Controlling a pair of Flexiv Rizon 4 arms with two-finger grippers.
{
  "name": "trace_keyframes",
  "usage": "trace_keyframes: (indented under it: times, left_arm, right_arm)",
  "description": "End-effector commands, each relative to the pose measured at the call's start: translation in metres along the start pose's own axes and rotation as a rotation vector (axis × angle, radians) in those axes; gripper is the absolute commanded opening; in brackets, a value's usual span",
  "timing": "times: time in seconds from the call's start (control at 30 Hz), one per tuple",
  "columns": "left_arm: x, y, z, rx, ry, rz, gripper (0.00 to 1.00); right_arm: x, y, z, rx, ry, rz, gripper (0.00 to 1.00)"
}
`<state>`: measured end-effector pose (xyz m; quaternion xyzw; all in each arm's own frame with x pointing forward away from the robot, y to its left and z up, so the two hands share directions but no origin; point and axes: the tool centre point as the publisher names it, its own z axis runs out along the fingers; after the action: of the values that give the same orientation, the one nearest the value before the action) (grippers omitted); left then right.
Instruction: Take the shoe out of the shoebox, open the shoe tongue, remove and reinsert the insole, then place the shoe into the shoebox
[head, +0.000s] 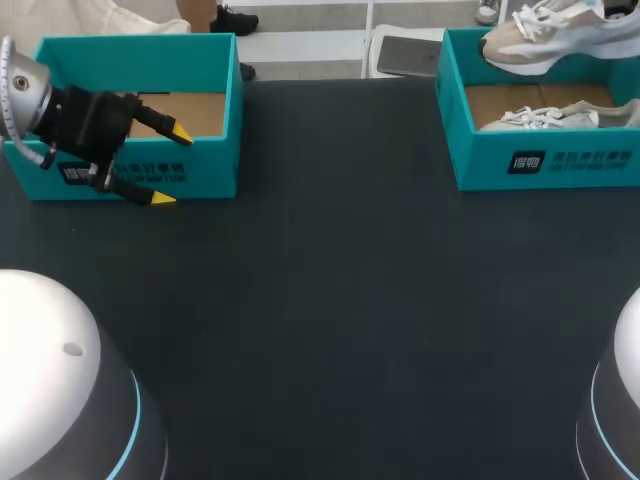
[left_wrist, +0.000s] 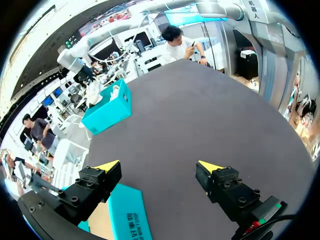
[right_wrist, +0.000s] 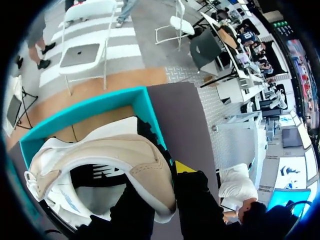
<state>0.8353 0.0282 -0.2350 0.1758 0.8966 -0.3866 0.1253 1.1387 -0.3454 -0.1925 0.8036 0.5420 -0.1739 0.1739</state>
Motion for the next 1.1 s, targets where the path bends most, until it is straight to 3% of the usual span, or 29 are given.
trace_keyframes:
  times: [0.03,0.53,0.87,1.1]
  left_arm:
    - [0.001,0.000,-0.001,-0.002,0.001,0.000,1.00]
    - [0.001,0.000,-0.001,-0.002,0.001,0.000,1.00]
    - [0.001,0.000,-0.001,-0.002,0.001,0.000,1.00]
    - [0.001,0.000,-0.001,-0.002,0.001,0.000,1.00]
  right_arm:
    - [0.002,0.006,0.001,0.027,0.016,0.121,0.00]
    - [0.010,-0.003,0.005,0.002,0.050,0.062,0.00]
    - [0.025,-0.017,0.024,0.025,0.065,-0.033,0.00]
    - [0.033,-0.016,0.037,0.025,0.081,-0.040,0.00]
